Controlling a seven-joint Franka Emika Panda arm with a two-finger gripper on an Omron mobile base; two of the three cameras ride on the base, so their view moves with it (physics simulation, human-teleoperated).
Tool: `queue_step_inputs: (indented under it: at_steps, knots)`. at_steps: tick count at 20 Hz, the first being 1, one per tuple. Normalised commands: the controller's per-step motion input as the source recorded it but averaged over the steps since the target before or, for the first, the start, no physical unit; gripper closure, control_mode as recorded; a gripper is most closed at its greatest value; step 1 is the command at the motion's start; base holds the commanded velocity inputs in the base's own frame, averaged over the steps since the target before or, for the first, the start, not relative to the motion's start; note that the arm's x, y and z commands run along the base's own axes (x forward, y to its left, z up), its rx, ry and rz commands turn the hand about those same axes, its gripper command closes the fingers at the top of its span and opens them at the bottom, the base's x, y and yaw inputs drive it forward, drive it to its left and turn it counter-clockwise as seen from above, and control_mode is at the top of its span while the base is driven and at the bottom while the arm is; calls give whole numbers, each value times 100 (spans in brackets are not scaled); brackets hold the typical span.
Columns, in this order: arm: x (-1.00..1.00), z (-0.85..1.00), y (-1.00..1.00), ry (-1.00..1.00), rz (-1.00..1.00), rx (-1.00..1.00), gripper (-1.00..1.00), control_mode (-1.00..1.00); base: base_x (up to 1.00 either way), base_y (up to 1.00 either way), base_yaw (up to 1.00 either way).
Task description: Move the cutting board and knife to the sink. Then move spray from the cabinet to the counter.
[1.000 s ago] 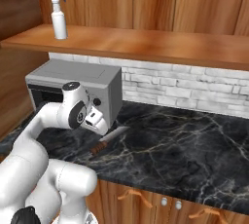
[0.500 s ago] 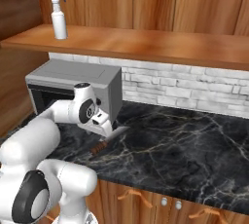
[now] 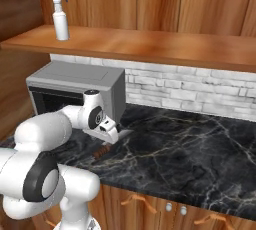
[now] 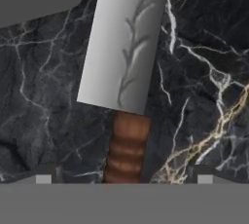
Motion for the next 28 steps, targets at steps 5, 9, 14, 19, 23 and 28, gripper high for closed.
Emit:
queue_step_inputs:
  at_steps: [5,9,14,19,23,28]
  knots:
    - [8,-31,0,0,0,4,-100,-100,0,0,0]
    - [1,-30,0,0,0,0,-100,-100,0,0,0]
    - [0,-26,1,3,0,2,-100,-100,0,0,0]
    - [3,-29,0,7,0,2,-100,-100,0,0,0]
    - [0,-28,0,4,0,2,-100,-100,0,0,0]
    - [1,-28,0,0,0,1,-100,-100,0,0,0]
